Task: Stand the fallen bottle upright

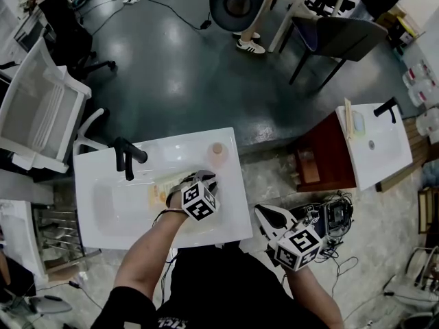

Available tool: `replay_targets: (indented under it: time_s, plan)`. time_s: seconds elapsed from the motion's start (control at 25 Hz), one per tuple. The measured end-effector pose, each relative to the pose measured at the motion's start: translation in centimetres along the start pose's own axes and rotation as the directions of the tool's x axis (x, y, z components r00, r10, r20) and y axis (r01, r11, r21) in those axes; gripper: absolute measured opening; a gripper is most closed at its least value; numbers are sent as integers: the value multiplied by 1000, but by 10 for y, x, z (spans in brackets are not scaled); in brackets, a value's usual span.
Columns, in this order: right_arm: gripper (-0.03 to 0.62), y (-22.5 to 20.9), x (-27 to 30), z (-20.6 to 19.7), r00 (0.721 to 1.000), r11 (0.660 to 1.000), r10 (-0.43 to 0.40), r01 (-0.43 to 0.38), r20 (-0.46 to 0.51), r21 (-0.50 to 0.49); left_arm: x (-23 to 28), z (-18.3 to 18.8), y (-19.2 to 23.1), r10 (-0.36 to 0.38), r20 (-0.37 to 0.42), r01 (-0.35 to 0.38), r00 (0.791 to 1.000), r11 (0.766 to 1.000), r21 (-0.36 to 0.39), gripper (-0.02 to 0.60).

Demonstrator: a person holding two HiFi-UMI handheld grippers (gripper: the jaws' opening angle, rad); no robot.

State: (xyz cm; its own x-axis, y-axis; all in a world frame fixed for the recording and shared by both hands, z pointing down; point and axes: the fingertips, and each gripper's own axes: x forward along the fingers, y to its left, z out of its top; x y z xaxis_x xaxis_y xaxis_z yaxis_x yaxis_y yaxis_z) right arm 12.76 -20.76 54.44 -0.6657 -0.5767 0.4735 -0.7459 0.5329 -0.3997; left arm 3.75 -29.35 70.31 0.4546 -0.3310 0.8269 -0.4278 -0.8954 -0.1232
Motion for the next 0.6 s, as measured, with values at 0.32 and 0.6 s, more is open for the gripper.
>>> replay_targets:
  time_s: [0.32,0.6]
  plan:
    - [14,10,-8,0,1000,1000,19,-19,8,-18,-55,21,1,91,135,-84,987,995,-52,87]
    - [14,27,-4,21,998,996,62,-61,23,-59,-116,40,21,195,273,-156,942,975,-158,87]
